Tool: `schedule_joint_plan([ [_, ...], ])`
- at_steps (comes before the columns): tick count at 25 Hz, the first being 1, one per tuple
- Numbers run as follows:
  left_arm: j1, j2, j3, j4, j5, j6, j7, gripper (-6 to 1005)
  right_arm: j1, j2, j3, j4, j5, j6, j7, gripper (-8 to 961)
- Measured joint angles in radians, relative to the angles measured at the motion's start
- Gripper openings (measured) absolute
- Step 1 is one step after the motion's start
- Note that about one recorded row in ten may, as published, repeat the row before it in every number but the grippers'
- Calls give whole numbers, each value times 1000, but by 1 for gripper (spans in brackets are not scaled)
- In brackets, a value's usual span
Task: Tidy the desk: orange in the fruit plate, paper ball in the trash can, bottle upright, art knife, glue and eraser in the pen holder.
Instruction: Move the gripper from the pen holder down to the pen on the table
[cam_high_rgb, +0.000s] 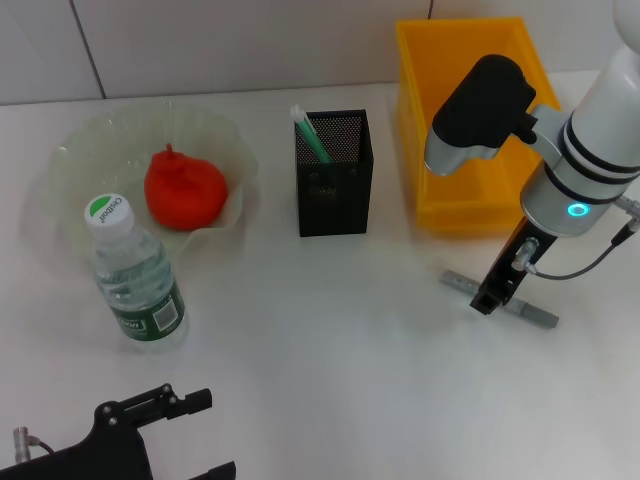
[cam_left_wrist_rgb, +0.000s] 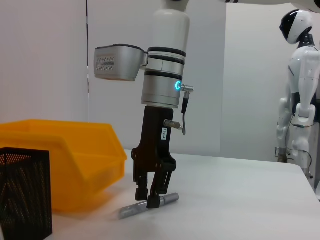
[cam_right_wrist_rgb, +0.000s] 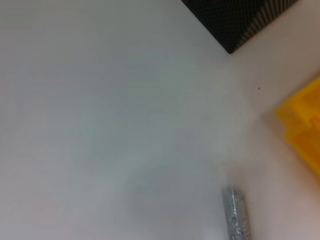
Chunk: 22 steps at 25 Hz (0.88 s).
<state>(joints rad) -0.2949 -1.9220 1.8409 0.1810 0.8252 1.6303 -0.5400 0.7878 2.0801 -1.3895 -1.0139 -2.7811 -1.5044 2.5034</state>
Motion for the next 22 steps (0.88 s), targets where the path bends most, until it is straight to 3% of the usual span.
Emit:
schedule_joint_plan([
  [22,9,-3,4,0,0,2,0,689,-2,3,-38,8,-26,12,-2,332],
])
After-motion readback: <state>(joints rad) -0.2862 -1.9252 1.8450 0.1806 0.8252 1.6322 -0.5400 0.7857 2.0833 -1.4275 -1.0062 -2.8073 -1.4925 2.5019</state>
